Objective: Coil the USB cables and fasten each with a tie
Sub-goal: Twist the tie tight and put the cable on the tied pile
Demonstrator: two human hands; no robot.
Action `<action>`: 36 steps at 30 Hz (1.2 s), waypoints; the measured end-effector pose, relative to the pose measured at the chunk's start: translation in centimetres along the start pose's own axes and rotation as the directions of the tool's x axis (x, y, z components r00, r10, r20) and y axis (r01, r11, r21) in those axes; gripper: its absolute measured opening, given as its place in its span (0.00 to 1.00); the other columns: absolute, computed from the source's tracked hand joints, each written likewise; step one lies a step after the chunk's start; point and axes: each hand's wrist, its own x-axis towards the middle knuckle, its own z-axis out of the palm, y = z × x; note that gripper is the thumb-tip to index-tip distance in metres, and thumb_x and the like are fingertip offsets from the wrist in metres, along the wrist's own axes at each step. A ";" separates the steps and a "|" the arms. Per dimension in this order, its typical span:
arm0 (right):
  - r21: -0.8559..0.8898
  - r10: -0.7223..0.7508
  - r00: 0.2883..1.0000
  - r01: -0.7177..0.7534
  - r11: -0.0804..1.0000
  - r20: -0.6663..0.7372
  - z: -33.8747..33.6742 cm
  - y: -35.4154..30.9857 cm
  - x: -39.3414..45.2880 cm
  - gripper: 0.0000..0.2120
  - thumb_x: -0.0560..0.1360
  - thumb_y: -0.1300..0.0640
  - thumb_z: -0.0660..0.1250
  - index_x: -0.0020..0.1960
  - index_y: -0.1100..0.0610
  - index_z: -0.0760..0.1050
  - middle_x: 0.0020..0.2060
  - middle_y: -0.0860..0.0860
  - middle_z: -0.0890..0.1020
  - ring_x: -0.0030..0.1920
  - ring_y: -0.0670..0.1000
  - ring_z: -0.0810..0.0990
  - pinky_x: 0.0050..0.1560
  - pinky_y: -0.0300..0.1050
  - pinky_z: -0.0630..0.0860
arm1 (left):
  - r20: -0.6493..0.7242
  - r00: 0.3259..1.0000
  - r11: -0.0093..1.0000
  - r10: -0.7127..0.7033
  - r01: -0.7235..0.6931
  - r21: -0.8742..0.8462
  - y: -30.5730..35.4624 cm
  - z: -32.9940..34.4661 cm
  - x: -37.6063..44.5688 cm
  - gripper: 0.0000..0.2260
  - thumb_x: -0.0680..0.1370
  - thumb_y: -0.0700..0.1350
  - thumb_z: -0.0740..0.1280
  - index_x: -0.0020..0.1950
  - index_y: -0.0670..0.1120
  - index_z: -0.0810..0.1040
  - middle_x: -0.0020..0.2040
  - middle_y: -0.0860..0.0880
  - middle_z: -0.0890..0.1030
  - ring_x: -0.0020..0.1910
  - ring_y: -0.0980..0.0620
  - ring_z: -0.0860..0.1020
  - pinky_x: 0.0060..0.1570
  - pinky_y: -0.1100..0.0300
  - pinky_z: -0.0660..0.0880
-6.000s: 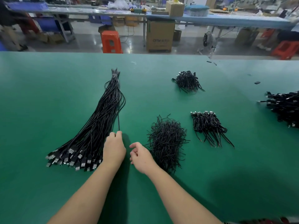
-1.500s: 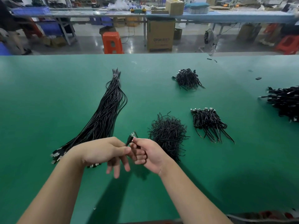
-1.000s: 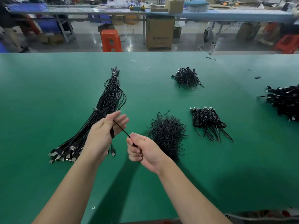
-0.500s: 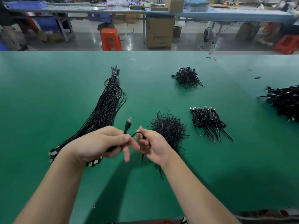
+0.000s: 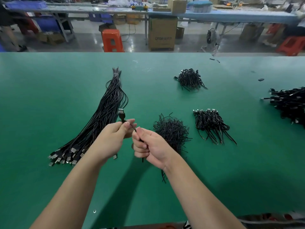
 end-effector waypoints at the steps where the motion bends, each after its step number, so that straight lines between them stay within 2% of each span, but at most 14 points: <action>1: 0.003 -0.002 1.000 0.003 1.000 -0.011 0.2 0.2 0.0 0.17 0.84 0.48 0.58 0.39 0.52 0.72 0.27 0.46 0.63 0.25 0.44 0.57 0.25 0.35 0.59 | -0.039 0.999 0.996 0.008 -0.011 -0.084 -0.2 0.5 0.0 0.13 0.86 0.43 0.56 0.62 0.44 0.79 0.55 0.50 0.85 0.55 0.55 0.83 0.57 0.63 0.78; 5: -0.103 -0.019 0.998 0.012 0.995 -0.067 0.4 0.8 -0.3 0.15 0.84 0.49 0.57 0.41 0.53 0.71 0.27 0.46 0.65 0.27 0.45 0.58 0.28 0.36 0.59 | -0.040 0.999 0.850 -0.029 0.003 -0.526 -0.6 1.9 0.0 0.16 0.86 0.44 0.54 0.61 0.37 0.77 0.56 0.42 0.85 0.58 0.47 0.83 0.55 0.60 0.80; 7: -0.189 -0.042 0.995 0.024 0.982 -0.090 0.6 1.1 -0.5 0.15 0.85 0.51 0.56 0.41 0.54 0.70 0.27 0.46 0.67 0.27 0.45 0.60 0.29 0.36 0.59 | -0.052 0.998 0.769 -0.038 -0.004 -0.640 -0.6 2.4 0.2 0.17 0.86 0.46 0.52 0.61 0.36 0.76 0.54 0.41 0.85 0.57 0.46 0.83 0.51 0.60 0.81; 10: -0.369 -0.084 0.986 0.025 0.929 -0.145 0.6 1.3 -0.9 0.15 0.85 0.54 0.56 0.41 0.54 0.71 0.27 0.47 0.71 0.27 0.47 0.64 0.29 0.39 0.63 | -0.059 0.998 0.701 -0.038 -0.016 -0.713 -0.5 2.8 0.4 0.18 0.87 0.47 0.51 0.58 0.36 0.75 0.47 0.44 0.86 0.47 0.49 0.85 0.47 0.59 0.81; 12: -0.565 -0.121 0.973 -0.011 0.825 -0.195 0.4 1.4 -1.3 0.15 0.85 0.57 0.56 0.40 0.54 0.71 0.27 0.46 0.74 0.27 0.48 0.68 0.31 0.42 0.67 | -0.080 0.997 0.653 -0.019 -0.049 -0.756 -0.1 2.3 0.4 0.17 0.86 0.47 0.52 0.56 0.37 0.76 0.40 0.48 0.83 0.36 0.53 0.81 0.41 0.61 0.79; 16: -0.774 -0.189 0.951 -0.076 0.629 -0.247 0.2 1.7 -1.9 0.16 0.84 0.57 0.56 0.40 0.58 0.72 0.31 0.49 0.81 0.30 0.50 0.77 0.38 0.45 0.76 | -0.089 0.996 0.736 -0.028 -0.039 -0.676 0.4 1.5 0.4 0.14 0.85 0.45 0.56 0.54 0.40 0.78 0.36 0.51 0.76 0.25 0.57 0.64 0.27 0.65 0.67; 20: -0.948 -0.263 0.947 -0.099 0.303 -0.183 0.5 1.5 -1.8 0.10 0.82 0.55 0.59 0.51 0.54 0.79 0.43 0.49 0.85 0.43 0.53 0.81 0.48 0.47 0.76 | -0.037 0.999 0.832 -0.019 -0.004 -0.555 0.7 1.7 0.1 0.13 0.82 0.46 0.61 0.48 0.42 0.83 0.34 0.51 0.75 0.26 0.56 0.63 0.26 0.64 0.65; 21: -0.941 -0.254 0.953 -0.075 0.330 -0.165 0.6 1.2 -1.8 0.08 0.81 0.56 0.62 0.56 0.52 0.78 0.47 0.48 0.84 0.47 0.51 0.81 0.52 0.46 0.76 | -0.017 1.000 0.841 -0.005 -0.006 -0.541 0.8 1.6 0.0 0.13 0.80 0.47 0.63 0.46 0.43 0.85 0.34 0.51 0.75 0.26 0.55 0.64 0.27 0.64 0.65; 24: -0.667 -0.149 0.983 0.040 0.744 -0.107 1.0 0.4 -1.8 0.12 0.78 0.63 0.69 0.59 0.54 0.75 0.49 0.45 0.82 0.51 0.44 0.81 0.58 0.39 0.76 | 0.023 0.999 0.845 0.048 -0.029 -0.535 1.2 1.7 -0.2 0.12 0.77 0.48 0.64 0.44 0.45 0.86 0.33 0.50 0.75 0.26 0.55 0.65 0.27 0.65 0.67; 25: -0.561 -0.150 0.983 0.063 0.825 -0.109 1.1 0.1 -1.7 0.12 0.77 0.64 0.71 0.58 0.55 0.76 0.49 0.46 0.82 0.51 0.44 0.80 0.60 0.41 0.77 | 0.035 0.997 0.842 0.065 -0.036 -0.538 1.2 1.8 -0.4 0.12 0.77 0.49 0.64 0.43 0.46 0.85 0.33 0.50 0.75 0.26 0.55 0.66 0.27 0.65 0.68; 27: -0.496 -0.192 0.968 0.089 0.864 -0.160 1.2 -0.2 -1.5 0.10 0.74 0.63 0.74 0.53 0.59 0.77 0.46 0.48 0.81 0.50 0.46 0.79 0.62 0.51 0.77 | 0.073 0.992 0.823 0.098 -0.040 -0.567 1.2 2.2 -0.6 0.12 0.79 0.48 0.63 0.42 0.46 0.82 0.38 0.45 0.81 0.30 0.51 0.76 0.33 0.60 0.76; 30: -0.475 -0.233 0.945 0.100 0.875 -0.231 1.1 -0.3 -1.5 0.08 0.71 0.65 0.75 0.47 0.63 0.78 0.39 0.49 0.78 0.45 0.49 0.77 0.62 0.63 0.75 | 0.182 0.971 0.786 0.152 -0.007 -0.619 0.9 2.4 -0.8 0.12 0.80 0.47 0.63 0.41 0.44 0.81 0.57 0.34 0.82 0.55 0.39 0.83 0.49 0.51 0.82; 34: -0.488 -0.234 0.943 0.094 0.868 -0.235 0.6 -0.5 -1.9 0.18 0.70 0.71 0.74 0.36 0.50 0.74 0.29 0.43 0.65 0.34 0.45 0.67 0.50 0.49 0.76 | 0.346 0.930 0.840 0.121 0.089 -0.535 0.9 1.8 -1.0 0.11 0.78 0.50 0.66 0.43 0.44 0.83 0.59 0.33 0.81 0.55 0.38 0.82 0.53 0.48 0.79; 36: -0.562 -0.225 0.952 0.073 0.824 -0.206 0.0 -0.6 -2.3 0.18 0.69 0.71 0.75 0.35 0.51 0.72 0.27 0.42 0.69 0.34 0.47 0.69 0.46 0.48 0.75 | 0.448 0.886 0.870 0.117 0.126 -0.477 1.0 1.4 -1.2 0.12 0.79 0.49 0.65 0.45 0.42 0.83 0.58 0.33 0.81 0.55 0.38 0.83 0.51 0.53 0.80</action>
